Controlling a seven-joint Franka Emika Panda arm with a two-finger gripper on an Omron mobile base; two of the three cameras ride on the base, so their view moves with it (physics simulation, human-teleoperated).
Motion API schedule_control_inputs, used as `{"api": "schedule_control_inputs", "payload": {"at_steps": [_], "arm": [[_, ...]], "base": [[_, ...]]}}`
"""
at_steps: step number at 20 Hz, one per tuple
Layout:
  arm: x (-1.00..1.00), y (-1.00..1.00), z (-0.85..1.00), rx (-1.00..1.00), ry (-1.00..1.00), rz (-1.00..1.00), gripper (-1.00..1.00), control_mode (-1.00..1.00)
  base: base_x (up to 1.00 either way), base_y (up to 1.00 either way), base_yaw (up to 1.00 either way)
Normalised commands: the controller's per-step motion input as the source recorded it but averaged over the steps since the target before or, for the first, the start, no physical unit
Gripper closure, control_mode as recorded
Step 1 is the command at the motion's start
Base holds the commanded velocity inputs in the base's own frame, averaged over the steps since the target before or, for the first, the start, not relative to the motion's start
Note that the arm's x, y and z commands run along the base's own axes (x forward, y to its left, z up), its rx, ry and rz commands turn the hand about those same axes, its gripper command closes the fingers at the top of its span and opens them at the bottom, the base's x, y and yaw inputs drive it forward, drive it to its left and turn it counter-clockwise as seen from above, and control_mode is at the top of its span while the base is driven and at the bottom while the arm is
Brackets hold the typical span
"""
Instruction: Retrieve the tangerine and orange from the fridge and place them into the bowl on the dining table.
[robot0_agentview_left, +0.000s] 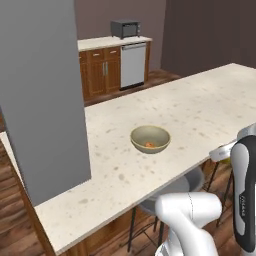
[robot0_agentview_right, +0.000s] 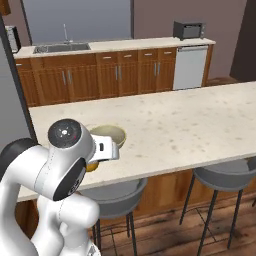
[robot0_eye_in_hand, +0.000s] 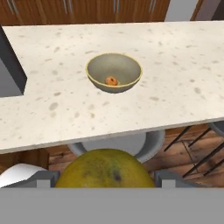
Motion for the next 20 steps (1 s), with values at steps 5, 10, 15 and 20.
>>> {"api": "schedule_control_inputs", "payload": {"at_steps": [5, 10, 15, 20], "arm": [[0.00, 0.00, 0.00, 0.00, 0.00, 0.00, 1.00, 1.00], [0.00, 0.00, 0.00, 0.00, 0.00, 0.00, 1.00, 1.00], [0.00, 0.00, 0.00, 0.00, 0.00, 0.00, 1.00, 1.00], [0.00, 0.00, 0.00, 0.00, 0.00, 0.00, 1.00, 1.00]], "base": [[1.00, 0.01, 0.31], [1.00, 0.00, 0.29], [1.00, 0.00, 0.24], [1.00, 0.00, 0.22]]}}
